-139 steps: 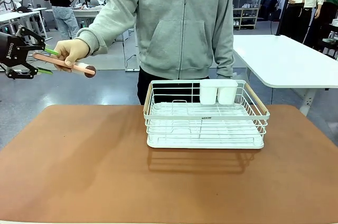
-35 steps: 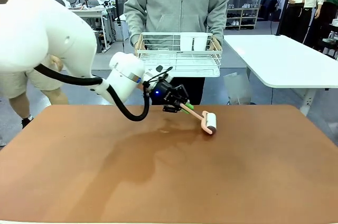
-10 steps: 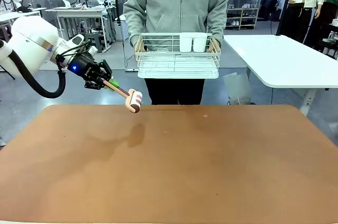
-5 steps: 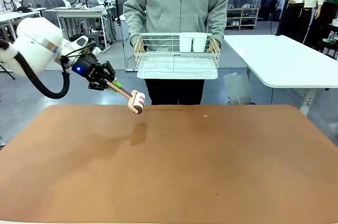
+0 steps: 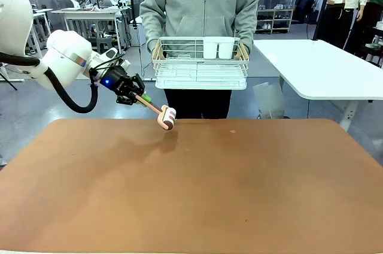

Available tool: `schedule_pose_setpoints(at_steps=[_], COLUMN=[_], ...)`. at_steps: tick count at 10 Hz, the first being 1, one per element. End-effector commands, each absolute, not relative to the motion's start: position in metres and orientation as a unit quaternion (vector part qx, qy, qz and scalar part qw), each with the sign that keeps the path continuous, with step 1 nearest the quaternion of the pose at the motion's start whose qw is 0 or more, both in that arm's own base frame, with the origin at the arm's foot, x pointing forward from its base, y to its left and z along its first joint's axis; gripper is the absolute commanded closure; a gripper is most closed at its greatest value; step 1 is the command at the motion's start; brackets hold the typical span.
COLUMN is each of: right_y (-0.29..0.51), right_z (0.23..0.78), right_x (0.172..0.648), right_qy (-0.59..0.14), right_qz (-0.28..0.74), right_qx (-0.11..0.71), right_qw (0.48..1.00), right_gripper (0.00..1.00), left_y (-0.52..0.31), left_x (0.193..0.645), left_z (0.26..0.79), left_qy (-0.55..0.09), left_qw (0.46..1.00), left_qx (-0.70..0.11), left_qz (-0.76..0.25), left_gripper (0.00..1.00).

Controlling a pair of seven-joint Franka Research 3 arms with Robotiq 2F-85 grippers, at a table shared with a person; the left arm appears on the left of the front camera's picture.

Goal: Clean the table.
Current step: Clean the table with the Lint Roller when the human lifts the Dish drying rack.

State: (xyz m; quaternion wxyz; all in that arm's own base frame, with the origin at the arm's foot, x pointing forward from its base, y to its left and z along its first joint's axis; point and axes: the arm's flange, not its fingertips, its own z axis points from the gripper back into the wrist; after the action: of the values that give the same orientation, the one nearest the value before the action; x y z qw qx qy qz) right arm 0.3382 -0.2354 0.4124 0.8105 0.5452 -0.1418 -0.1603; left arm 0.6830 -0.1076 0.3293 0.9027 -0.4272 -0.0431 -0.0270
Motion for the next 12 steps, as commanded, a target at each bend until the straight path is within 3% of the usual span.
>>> schedule_pose_setpoints(at_steps=[1, 5, 8, 12], right_y=[-0.235, -0.235, -0.235, -0.235], right_z=[0.415, 0.415, 0.415, 0.415], right_x=[0.337, 0.337, 0.337, 0.337], right_qy=[-0.146, -0.146, -0.146, -0.146], right_qz=[-0.158, -0.158, -0.158, -0.158], right_qx=[0.547, 0.547, 0.547, 0.547], right_qw=[0.809, 0.809, 0.809, 0.809], right_gripper=[0.0, 0.0, 0.0, 0.0], left_y=[-0.118, -0.163, -0.171, -0.196], left_x=[0.69, 0.707, 0.705, 0.696], left_z=[0.33, 0.313, 0.305, 0.29], left_qy=[-0.021, 0.011, -0.015, 0.017], left_qw=[0.905, 0.915, 0.921, 0.921], left_qx=[-0.425, -0.402, -0.389, -0.389], left_qz=[-0.014, -0.019, -0.003, -0.011], left_gripper=[0.78, 0.78, 0.78, 0.78])
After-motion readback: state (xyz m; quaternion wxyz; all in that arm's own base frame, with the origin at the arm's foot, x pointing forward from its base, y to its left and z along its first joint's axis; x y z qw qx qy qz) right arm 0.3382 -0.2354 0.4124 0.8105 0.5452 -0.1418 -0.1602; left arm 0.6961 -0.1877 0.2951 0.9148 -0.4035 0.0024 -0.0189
